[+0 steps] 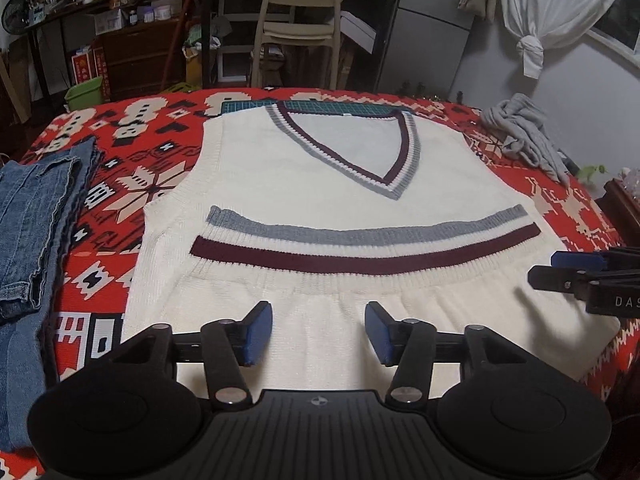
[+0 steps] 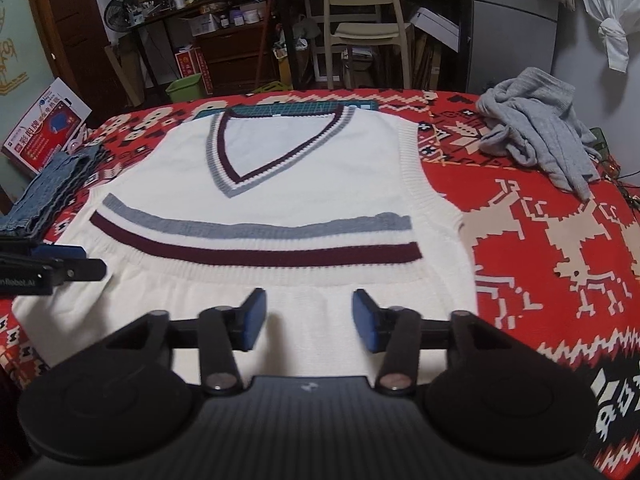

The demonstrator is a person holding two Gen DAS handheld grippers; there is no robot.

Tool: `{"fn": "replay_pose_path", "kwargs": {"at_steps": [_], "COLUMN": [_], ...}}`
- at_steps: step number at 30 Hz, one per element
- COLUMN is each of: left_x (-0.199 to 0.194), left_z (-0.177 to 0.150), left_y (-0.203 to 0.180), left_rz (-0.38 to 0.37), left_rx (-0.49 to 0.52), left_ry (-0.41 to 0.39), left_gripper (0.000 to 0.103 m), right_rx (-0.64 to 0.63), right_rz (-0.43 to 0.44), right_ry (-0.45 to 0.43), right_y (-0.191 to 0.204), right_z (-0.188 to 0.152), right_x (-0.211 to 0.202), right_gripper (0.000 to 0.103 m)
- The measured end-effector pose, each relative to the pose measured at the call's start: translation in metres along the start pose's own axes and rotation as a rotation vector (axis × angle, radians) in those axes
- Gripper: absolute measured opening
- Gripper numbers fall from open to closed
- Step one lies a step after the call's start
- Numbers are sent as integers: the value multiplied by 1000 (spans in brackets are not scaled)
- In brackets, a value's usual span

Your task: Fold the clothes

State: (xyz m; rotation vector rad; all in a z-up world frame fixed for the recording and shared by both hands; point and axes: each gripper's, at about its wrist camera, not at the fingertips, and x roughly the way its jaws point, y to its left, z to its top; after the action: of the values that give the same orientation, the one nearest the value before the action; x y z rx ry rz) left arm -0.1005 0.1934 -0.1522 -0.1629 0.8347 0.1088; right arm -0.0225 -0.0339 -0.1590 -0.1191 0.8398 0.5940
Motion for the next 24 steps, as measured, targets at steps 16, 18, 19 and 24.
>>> {"fn": "replay_pose_path", "kwargs": {"at_steps": [16,18,19,24], "left_x": [-10,-13,-14,-26], "left_z": [-23,-27,-29,-36], "left_y": [-15,-12,-10,-7], "left_rz": [94,106,114,119], "left_rx": [33,28,28,24], "left_ry": [-24,-16,-14,-13], "left_gripper": [90,91,91,91], "right_rx": [-55,-45,-39,-29], "right_rz": [-32,-44,-50,-67], "right_ry": [-2,12,20,40], "right_y": [28,24,22,14], "right_z": [-23,-28,-31,-43], "right_x": [-6,-9,-11,-24], "right_gripper": [102,102,102,102]}}
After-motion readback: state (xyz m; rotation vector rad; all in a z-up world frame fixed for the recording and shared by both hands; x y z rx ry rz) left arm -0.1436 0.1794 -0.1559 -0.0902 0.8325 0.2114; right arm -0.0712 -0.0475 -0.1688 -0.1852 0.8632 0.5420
